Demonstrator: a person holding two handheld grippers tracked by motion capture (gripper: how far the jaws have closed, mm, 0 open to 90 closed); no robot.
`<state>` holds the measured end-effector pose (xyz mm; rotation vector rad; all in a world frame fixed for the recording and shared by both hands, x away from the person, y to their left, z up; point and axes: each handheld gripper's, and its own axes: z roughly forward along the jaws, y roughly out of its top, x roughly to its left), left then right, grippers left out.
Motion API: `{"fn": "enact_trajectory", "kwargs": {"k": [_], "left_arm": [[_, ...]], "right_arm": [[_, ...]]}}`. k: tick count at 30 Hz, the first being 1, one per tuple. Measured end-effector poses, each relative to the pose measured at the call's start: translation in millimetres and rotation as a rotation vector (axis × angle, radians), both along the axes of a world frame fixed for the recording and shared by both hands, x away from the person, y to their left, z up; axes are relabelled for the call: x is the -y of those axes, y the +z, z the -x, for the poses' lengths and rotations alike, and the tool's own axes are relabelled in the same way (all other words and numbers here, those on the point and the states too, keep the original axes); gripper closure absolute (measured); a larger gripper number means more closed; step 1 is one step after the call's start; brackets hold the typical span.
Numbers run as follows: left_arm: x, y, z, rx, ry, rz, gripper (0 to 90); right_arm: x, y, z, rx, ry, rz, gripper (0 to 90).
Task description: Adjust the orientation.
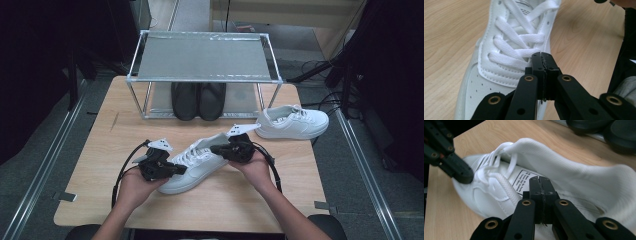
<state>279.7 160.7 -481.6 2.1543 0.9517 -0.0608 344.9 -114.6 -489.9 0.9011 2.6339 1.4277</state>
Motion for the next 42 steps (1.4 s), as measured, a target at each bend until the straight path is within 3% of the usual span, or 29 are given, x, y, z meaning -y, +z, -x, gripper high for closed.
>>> {"fn": "enact_trajectory", "kwargs": {"k": [20,31,34,39,42], "left_arm": [[-5.4,1.2,-20.6,0.005,-0.001,-0.013,90.0],[-7.5,1.2,-34.9,0.028,0.019,-0.023,90.0],[-6.9,1.5,-36.4,0.033,0.015,-0.03,90.0],[-8.1,1.0,-37.3,0.037,0.011,-0.022,90.0],[-10.9,3.2,-34.6,0.06,0.036,-0.005,90.0]], "right_arm": [[1.2,0.0,24.7,-0.016,0.012,0.022,90.0],[10.4,2.8,35.9,-0.031,0.021,0.027,90.0],[8.5,2.9,40.3,-0.015,0.019,0.042,90.0],[12.6,2.9,39.2,-0.018,0.009,0.048,90.0],[16.7,6.8,36.4,-0.005,0.005,0.036,90.0]]}}
